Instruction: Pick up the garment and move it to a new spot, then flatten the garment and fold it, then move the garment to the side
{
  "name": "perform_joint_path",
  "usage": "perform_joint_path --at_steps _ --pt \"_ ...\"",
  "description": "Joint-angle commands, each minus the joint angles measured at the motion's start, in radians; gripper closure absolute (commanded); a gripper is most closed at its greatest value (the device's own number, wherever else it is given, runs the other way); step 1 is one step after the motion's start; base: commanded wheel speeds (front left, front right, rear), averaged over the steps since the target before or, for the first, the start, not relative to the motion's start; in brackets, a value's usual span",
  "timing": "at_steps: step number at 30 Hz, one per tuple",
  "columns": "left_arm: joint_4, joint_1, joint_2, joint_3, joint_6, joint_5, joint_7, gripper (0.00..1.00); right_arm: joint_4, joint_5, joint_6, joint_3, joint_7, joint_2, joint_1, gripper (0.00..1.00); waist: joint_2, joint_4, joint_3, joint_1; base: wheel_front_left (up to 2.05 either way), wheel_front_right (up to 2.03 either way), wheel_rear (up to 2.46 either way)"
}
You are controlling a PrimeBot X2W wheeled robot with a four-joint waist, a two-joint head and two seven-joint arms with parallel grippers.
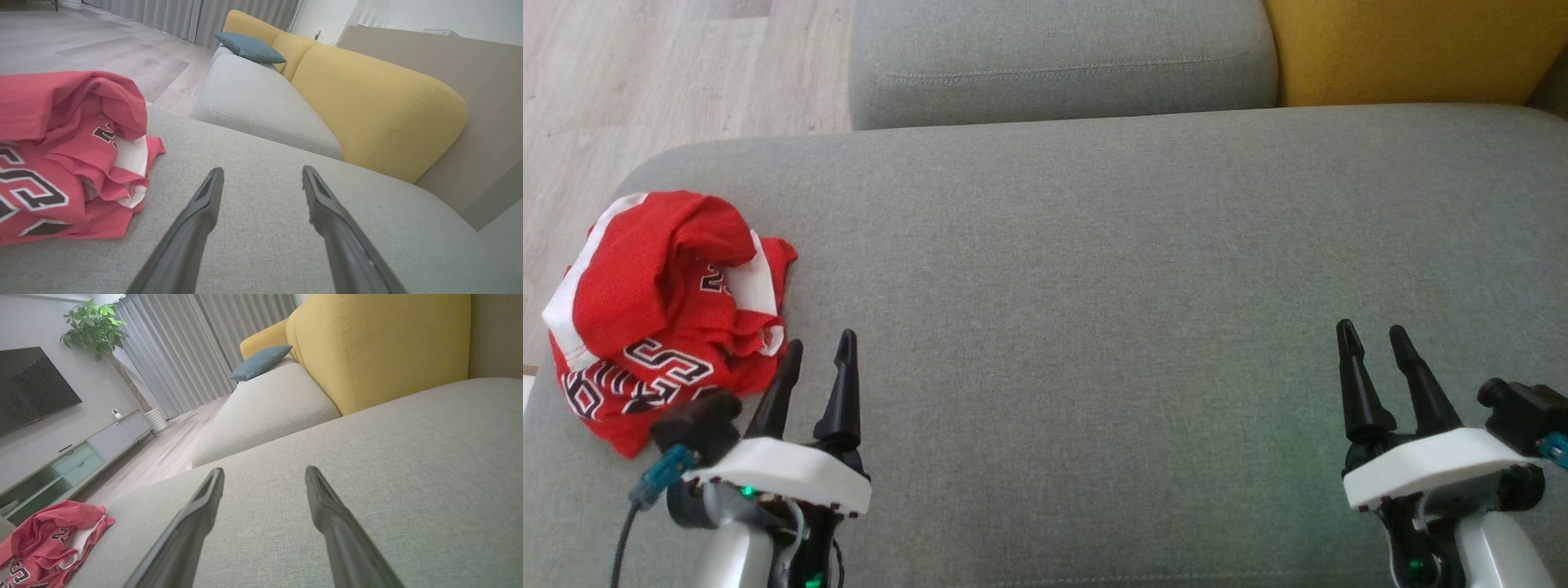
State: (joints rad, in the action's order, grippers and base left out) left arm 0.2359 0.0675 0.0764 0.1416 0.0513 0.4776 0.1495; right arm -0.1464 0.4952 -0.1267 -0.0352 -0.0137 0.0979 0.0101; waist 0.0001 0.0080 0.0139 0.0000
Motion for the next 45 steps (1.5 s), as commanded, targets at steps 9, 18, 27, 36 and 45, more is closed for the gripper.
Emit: perform_joint_path --at_steps 9,18,27,36,45 --pt "-0.023 0.045 0.021 -0.001 -0.022 -0.126 0.040 0.00 0.044 -0.126 -0.003 -0.022 -0.020 -0.007 0.018 0.00 -0.0001 0.005 0.001 0.0000 0.00 0.00 0.00" --pt "-0.020 0.040 0.025 0.010 -0.040 -0.222 0.066 0.00 0.054 -0.226 -0.004 -0.020 -0.029 -0.019 0.008 0.00 -0.0001 0.007 0.001 0.0000 0.00 0.00 0.00" --pt "-0.020 0.036 0.029 0.019 -0.057 -0.318 0.092 0.00 0.072 -0.321 -0.004 -0.012 -0.043 -0.033 -0.003 0.00 -0.0001 0.009 -0.001 0.0000 0.00 0.00 0.00" --pt "-0.014 0.033 0.034 0.029 -0.070 -0.395 0.112 0.00 0.080 -0.387 -0.004 -0.007 -0.052 -0.042 -0.010 0.00 -0.0001 0.011 -0.002 0.0000 0.00 0.00 0.00" --pt "-0.006 0.029 0.031 0.022 -0.076 -0.381 0.112 0.00 0.075 -0.371 -0.004 0.012 -0.052 -0.046 -0.015 0.00 -0.0001 0.010 -0.003 0.0000 0.00 0.00 0.00"
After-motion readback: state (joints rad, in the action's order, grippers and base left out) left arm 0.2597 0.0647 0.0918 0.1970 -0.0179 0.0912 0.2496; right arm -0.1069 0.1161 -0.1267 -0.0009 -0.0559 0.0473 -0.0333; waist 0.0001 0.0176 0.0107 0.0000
